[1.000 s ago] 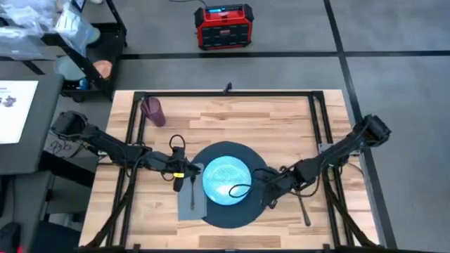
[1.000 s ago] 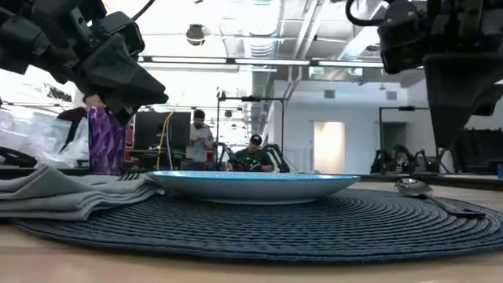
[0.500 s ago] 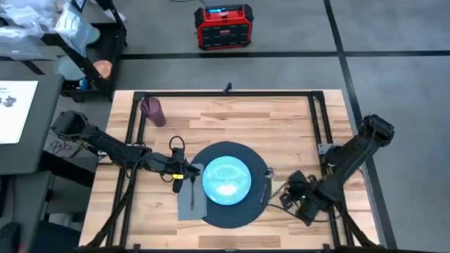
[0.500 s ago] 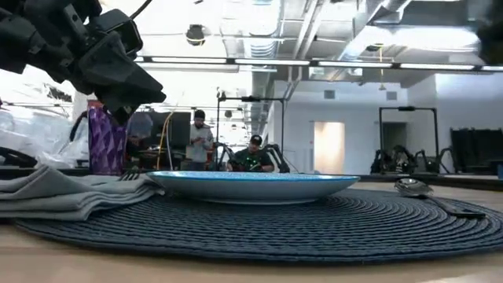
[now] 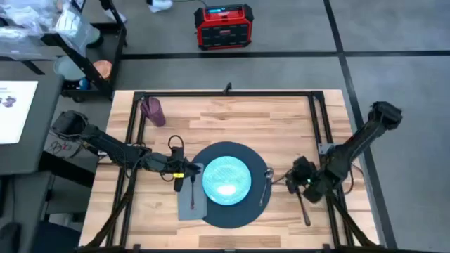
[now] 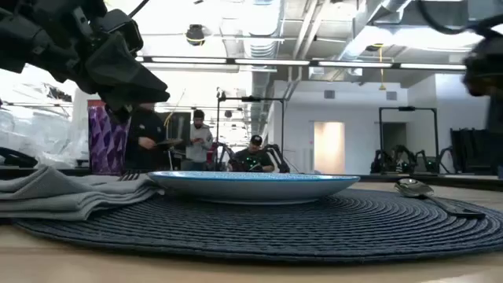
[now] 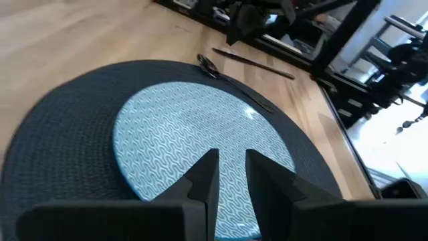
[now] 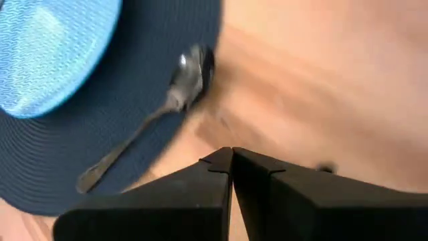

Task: Set table place
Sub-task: Adjust the black spoon on the dark blue table mat

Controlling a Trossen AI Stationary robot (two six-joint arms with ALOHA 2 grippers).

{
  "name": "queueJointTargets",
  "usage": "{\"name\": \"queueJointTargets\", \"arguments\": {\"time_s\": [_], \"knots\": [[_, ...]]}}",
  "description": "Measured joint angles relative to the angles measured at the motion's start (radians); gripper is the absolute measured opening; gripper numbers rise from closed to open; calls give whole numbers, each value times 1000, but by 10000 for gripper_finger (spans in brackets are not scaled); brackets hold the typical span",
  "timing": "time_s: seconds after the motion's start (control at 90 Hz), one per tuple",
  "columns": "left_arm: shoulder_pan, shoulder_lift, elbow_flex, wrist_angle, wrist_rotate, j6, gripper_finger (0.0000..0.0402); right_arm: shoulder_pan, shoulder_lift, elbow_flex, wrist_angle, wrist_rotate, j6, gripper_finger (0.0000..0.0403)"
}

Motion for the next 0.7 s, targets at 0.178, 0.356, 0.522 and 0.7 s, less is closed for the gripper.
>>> {"name": "queueJointTargets", "arguments": {"time_s": [0.178, 0.356, 0.522, 0.7], "knots": [[0, 0, 0, 0, -18, 1, 56, -161, -31, 0, 69, -127, -266, 0], [0, 0, 0, 1, -29, 2, 56, -265, 20, 0, 175, -204, -419, 0], [0, 0, 0, 0, -29, 2, 56, -320, 86, 0, 180, -236, -432, 0], [0, 0, 0, -1, -29, 3, 56, -359, 141, 0, 227, -263, -466, 0]]}}
